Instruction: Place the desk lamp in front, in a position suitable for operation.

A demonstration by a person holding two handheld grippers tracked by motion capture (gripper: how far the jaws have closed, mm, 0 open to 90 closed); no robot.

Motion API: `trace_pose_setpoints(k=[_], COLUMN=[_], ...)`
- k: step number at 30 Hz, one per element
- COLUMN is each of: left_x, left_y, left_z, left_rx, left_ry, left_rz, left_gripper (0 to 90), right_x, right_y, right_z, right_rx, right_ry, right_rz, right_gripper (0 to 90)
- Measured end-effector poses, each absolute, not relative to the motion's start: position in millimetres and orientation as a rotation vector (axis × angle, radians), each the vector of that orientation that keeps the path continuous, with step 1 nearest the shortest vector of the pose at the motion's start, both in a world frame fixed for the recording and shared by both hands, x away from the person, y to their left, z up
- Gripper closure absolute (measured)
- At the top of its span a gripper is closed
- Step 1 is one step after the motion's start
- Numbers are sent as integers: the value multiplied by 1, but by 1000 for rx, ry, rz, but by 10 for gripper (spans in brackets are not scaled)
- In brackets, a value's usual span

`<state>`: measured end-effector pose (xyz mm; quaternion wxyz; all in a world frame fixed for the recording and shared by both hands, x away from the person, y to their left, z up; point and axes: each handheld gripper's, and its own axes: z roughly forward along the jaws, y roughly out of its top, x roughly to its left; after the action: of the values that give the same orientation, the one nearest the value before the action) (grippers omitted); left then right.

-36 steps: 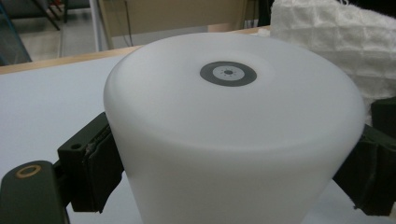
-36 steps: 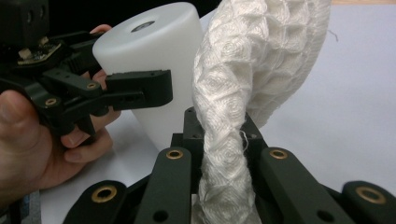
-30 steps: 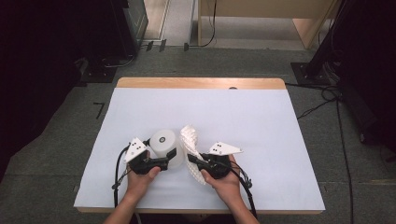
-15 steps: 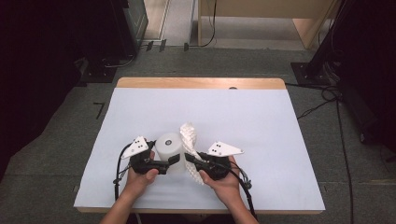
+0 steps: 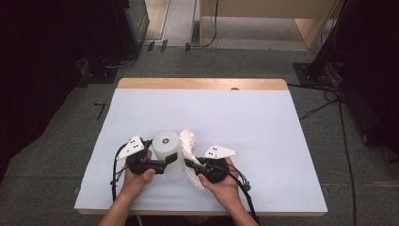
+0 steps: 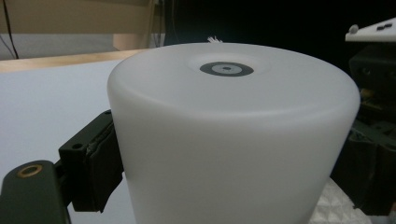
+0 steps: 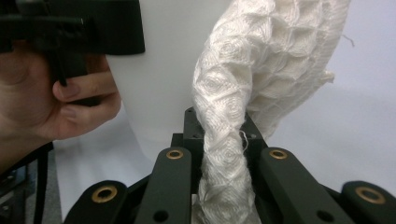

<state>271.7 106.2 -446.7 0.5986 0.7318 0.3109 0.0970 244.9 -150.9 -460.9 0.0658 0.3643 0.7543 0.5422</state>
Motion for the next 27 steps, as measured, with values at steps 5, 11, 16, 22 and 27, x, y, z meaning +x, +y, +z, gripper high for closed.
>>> trace_pose_setpoints(k=[5,11,16,22,27], left_x=[268,267,270,270,269], left_y=[90,85,97,104,96], left_z=[-454,-455,-450,-445,-451], left_rx=[1785,1804,1745,1722,1753], left_ry=[679,665,699,697,679], left_rz=[229,234,233,245,222], left_gripper=[91,91,91,91,91], right_x=[245,244,246,247,246], right_y=[-163,-171,-162,-154,-162], right_z=[-450,-442,-457,-470,-458], right_rx=[1121,1110,1126,1155,1139], right_ry=[2199,2145,2218,2283,2233], right_rz=[1682,1728,1681,1638,1670], right_gripper=[800,801,800,800,801])
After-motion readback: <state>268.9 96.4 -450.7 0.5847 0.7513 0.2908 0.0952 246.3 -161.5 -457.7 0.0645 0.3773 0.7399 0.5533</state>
